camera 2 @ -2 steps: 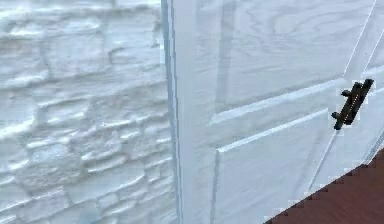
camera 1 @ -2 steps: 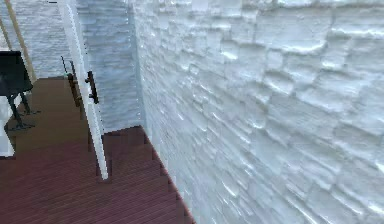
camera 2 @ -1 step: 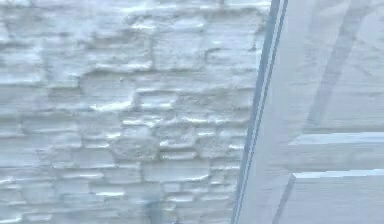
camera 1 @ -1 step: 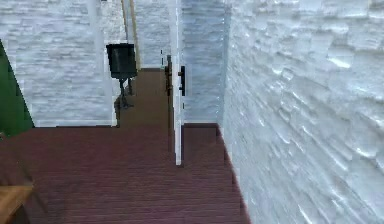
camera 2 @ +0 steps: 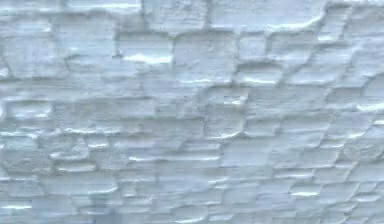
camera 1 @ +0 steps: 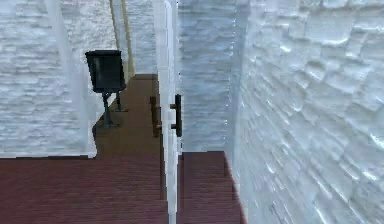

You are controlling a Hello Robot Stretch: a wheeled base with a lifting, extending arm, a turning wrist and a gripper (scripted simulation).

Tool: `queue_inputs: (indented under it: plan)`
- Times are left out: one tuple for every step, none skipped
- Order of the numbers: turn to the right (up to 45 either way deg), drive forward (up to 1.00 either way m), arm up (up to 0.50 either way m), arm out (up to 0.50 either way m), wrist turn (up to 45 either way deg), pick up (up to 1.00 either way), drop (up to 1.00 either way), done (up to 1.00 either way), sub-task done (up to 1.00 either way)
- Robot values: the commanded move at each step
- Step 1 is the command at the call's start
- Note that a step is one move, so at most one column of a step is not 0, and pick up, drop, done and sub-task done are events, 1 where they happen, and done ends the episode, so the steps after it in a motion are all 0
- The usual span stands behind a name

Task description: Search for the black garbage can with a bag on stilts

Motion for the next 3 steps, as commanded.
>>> queue_inputs:
  plan:
    - [-30.0, 0.0, 0.0, 0.0, 0.0, 0.0, 0.0, 0.0, 0.0]
    - [0.0, 0.05, 0.0, 0.0, 0.0, 0.0, 0.0, 0.0, 0.0]
    - [6.0, 0.0, 0.0, 0.0, 0.0, 0.0, 0.0, 0.0, 0.0]
